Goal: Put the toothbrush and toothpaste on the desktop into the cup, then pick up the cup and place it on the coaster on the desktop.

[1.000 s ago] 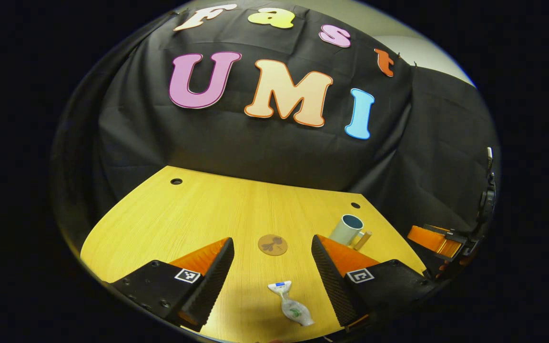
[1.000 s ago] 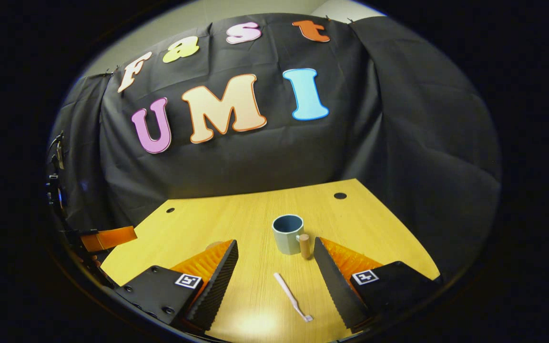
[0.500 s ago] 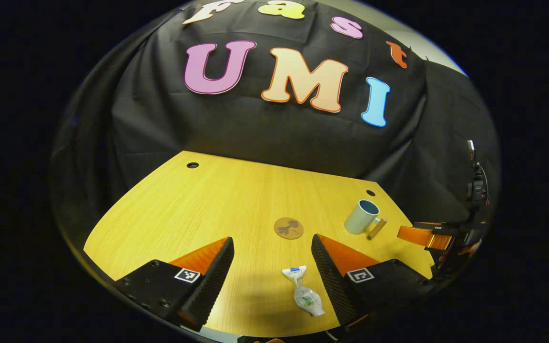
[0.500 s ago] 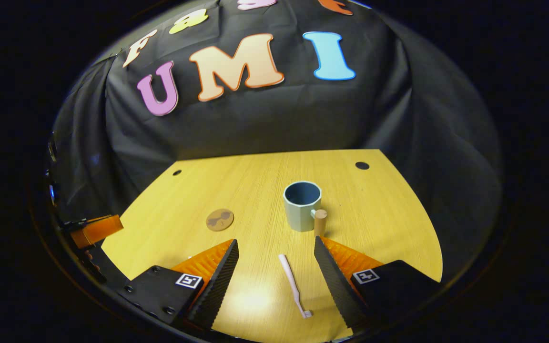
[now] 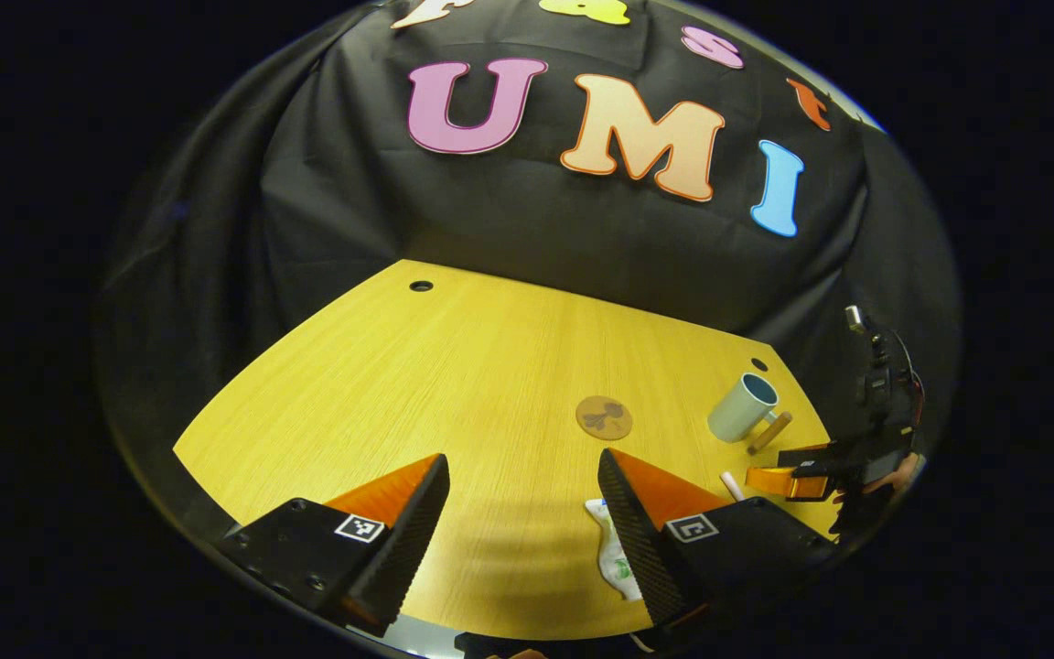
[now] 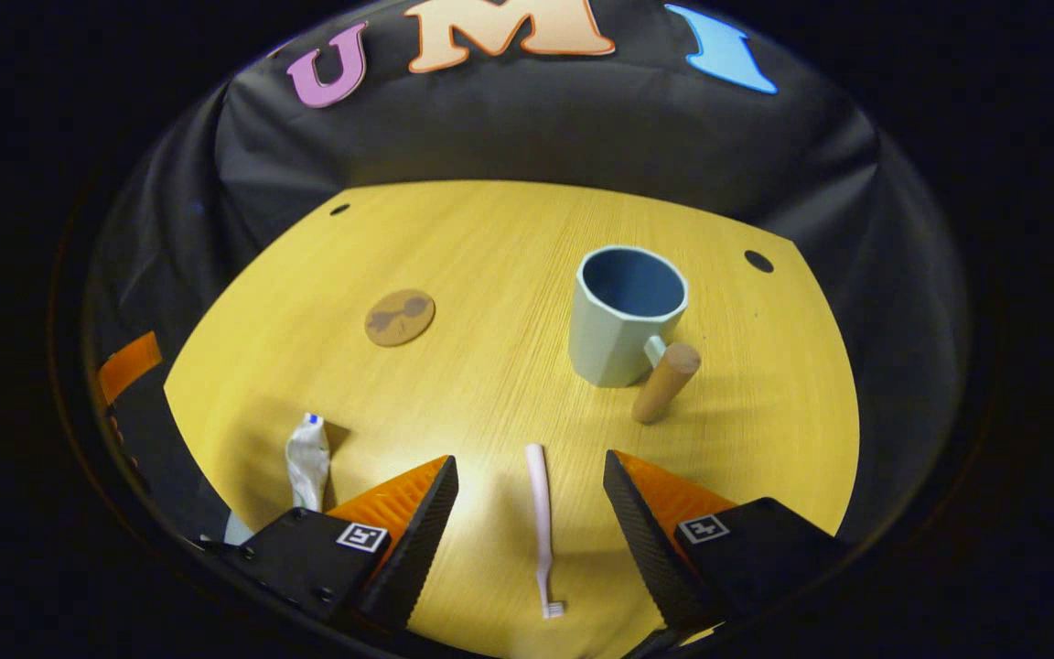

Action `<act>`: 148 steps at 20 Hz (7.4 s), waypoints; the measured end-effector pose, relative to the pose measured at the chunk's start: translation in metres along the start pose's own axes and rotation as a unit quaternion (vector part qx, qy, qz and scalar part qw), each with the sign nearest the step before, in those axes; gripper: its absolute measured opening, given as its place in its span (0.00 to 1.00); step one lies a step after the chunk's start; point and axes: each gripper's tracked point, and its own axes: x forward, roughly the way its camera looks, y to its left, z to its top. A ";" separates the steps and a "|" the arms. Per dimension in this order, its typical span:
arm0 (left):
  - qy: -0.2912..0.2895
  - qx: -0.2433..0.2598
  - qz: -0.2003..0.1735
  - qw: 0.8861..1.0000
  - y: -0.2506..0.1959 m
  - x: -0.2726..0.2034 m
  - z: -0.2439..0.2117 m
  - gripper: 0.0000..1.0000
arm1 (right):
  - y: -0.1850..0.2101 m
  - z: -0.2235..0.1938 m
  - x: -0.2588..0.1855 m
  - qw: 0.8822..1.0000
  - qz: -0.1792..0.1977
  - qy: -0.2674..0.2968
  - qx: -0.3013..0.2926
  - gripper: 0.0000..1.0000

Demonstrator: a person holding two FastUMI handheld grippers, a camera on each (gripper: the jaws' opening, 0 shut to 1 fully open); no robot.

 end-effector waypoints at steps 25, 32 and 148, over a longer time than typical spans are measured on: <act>0.087 0.010 0.007 0.996 -0.020 0.012 -0.046 0.95 | -0.003 -0.038 0.042 0.989 -0.008 0.151 0.012 0.11; 0.137 0.023 -0.019 0.990 -0.042 0.022 -0.064 0.96 | -0.001 -0.039 0.038 0.990 -0.016 0.133 0.039 0.04; -0.112 0.037 -0.121 0.986 -0.105 0.091 0.082 0.94 | -0.072 0.081 0.020 0.995 0.050 -0.086 -0.020 0.98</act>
